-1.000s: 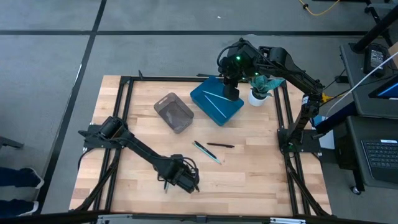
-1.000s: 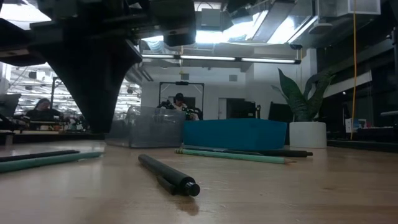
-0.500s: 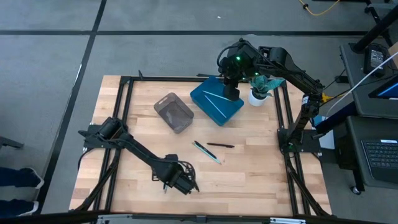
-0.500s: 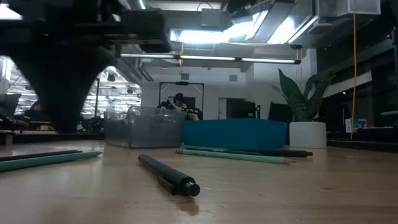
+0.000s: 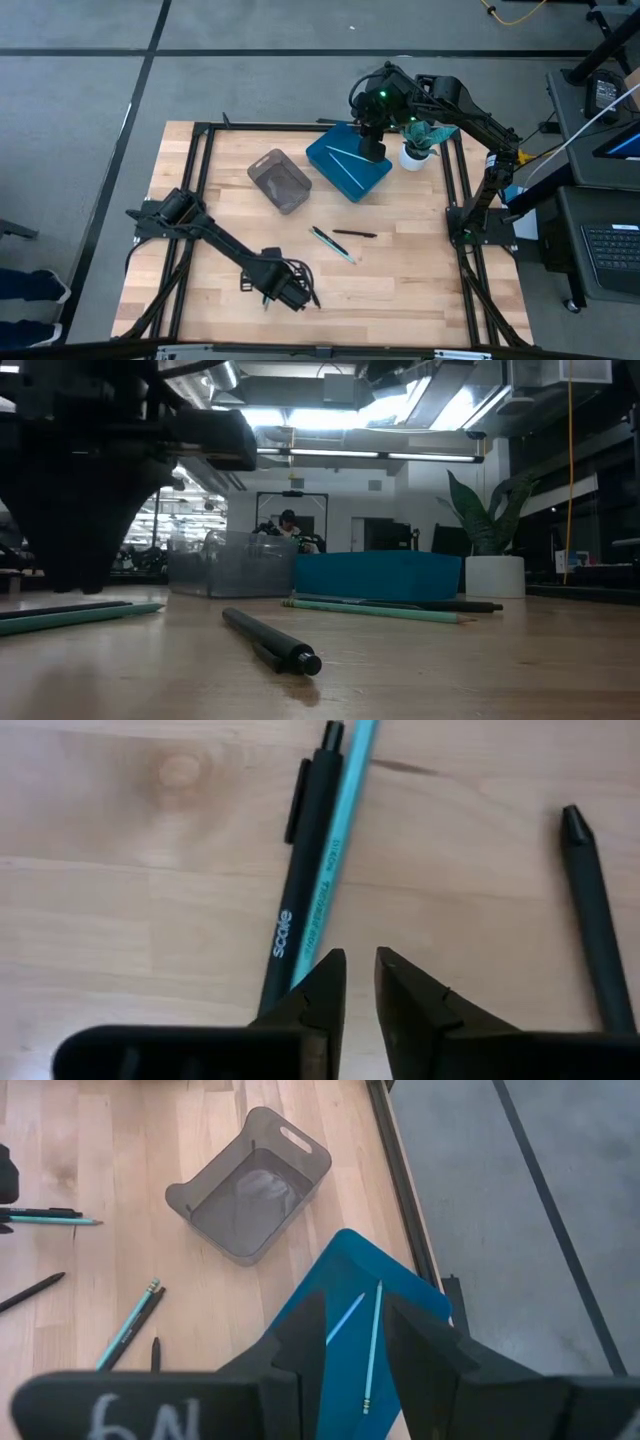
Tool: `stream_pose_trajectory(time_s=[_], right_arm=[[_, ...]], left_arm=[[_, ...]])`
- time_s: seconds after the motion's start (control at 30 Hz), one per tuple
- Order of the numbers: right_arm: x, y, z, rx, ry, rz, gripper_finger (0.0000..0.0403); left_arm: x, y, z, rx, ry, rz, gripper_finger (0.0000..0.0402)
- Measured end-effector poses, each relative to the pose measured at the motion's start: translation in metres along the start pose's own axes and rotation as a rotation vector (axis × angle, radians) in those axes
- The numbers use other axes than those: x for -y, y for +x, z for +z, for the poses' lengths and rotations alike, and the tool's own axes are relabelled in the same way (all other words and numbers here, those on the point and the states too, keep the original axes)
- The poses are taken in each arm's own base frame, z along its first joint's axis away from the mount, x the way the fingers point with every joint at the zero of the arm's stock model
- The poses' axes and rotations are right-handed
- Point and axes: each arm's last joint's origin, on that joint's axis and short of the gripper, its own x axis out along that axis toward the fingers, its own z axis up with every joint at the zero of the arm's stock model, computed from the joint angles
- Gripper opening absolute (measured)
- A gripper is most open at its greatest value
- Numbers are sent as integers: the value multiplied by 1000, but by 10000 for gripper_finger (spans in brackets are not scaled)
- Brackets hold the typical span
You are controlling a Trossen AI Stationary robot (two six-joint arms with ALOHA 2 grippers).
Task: Sort pens & pencils
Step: Put the light blue pencil into the blue bin
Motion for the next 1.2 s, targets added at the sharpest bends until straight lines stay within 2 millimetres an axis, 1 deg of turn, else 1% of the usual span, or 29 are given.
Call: stream_pose_trajectory(time_s=[0.4,0.9,1.2], right_arm=[[0,0,0,0,0,0,104],[0,0,0,1,3,1,104],[0,0,0,1,3,1,104]], left_arm=[[-3,6,2,-11,-1,34,54],[-3,6,3,-9,7,37,52],[-6,14,4,-28,5,57,56]])
